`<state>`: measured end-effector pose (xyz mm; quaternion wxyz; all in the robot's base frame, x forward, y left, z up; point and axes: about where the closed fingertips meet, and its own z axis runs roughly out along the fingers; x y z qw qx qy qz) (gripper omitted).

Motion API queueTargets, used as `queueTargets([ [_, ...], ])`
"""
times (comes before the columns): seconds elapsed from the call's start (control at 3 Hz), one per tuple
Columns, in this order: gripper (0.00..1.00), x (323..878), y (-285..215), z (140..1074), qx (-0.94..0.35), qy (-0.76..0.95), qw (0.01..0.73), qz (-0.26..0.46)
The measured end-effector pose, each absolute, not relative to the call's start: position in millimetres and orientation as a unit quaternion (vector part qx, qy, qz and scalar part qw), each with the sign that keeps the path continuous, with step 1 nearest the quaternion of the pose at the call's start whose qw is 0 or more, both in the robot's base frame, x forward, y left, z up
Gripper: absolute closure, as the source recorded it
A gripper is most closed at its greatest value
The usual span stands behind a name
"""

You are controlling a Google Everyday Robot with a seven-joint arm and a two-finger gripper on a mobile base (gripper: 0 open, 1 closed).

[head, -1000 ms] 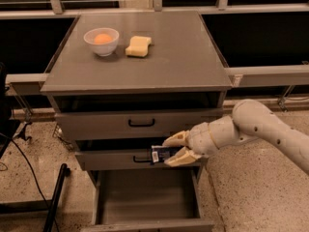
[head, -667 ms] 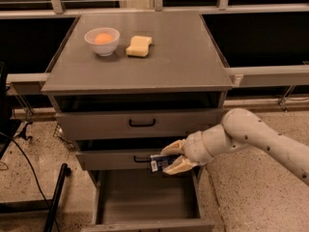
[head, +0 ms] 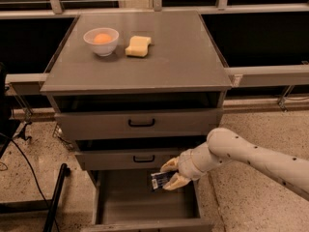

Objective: Place rxbar blueberry into bottom drawer

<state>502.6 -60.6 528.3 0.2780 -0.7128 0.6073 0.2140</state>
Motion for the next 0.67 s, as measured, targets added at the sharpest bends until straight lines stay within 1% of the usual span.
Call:
queueTargets([
  [0.33,1.00,502,-60,528,-0.713,0.607,0.278,0.214],
  [0.67,1.00,511,-76,491,-0.701,0.624,0.280,0.203],
])
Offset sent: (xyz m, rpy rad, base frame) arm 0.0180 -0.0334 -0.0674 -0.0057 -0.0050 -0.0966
